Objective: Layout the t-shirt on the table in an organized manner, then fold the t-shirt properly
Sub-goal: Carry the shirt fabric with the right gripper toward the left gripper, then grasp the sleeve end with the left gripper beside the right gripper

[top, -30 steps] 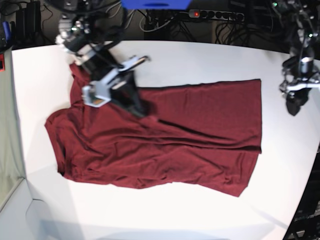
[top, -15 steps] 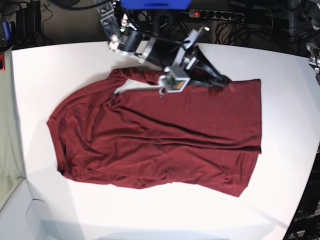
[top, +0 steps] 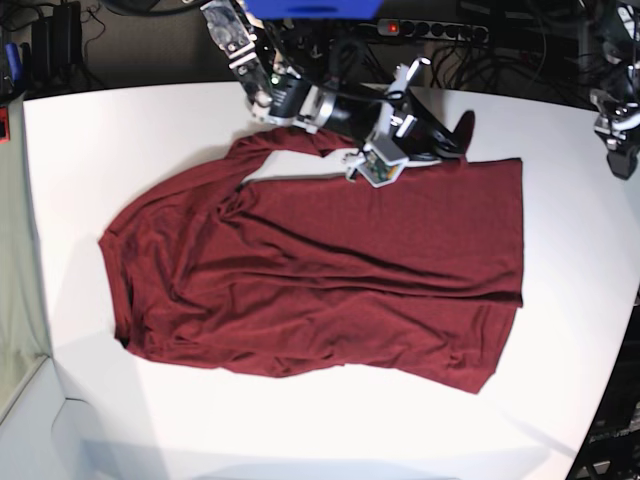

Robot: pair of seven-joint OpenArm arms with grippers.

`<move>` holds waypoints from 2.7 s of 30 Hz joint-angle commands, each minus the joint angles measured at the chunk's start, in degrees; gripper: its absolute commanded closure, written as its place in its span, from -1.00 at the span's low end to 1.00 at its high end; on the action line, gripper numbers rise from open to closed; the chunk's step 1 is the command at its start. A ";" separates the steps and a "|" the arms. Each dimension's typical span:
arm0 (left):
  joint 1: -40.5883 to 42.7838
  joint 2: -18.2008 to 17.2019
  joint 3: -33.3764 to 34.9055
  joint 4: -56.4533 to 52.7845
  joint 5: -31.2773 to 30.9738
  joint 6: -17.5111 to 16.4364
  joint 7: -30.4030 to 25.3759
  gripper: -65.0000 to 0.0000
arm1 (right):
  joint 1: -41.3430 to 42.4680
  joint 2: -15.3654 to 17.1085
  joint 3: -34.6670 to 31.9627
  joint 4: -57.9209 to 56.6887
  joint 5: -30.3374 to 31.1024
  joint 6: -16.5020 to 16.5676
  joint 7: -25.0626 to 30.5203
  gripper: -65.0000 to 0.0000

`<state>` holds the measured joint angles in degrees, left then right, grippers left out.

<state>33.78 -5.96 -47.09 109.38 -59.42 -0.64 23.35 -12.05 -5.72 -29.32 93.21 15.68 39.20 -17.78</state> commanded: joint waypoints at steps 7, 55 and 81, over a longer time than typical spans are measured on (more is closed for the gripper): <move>0.20 -0.77 2.56 -2.09 -1.02 -0.45 -1.33 0.02 | -0.83 1.10 -0.17 6.62 1.50 0.80 1.74 0.13; -7.27 -1.12 40.63 -6.22 35.99 -0.28 -1.33 0.03 | -7.07 7.78 29.98 11.01 1.59 0.80 1.74 0.11; -9.21 -5.96 53.02 -9.82 43.20 0.16 -1.33 0.03 | -5.92 9.01 32.00 9.43 1.59 0.80 1.82 0.11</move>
<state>24.97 -11.73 5.89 98.52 -16.12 -0.25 23.44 -18.28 3.20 2.68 101.89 16.34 39.18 -17.43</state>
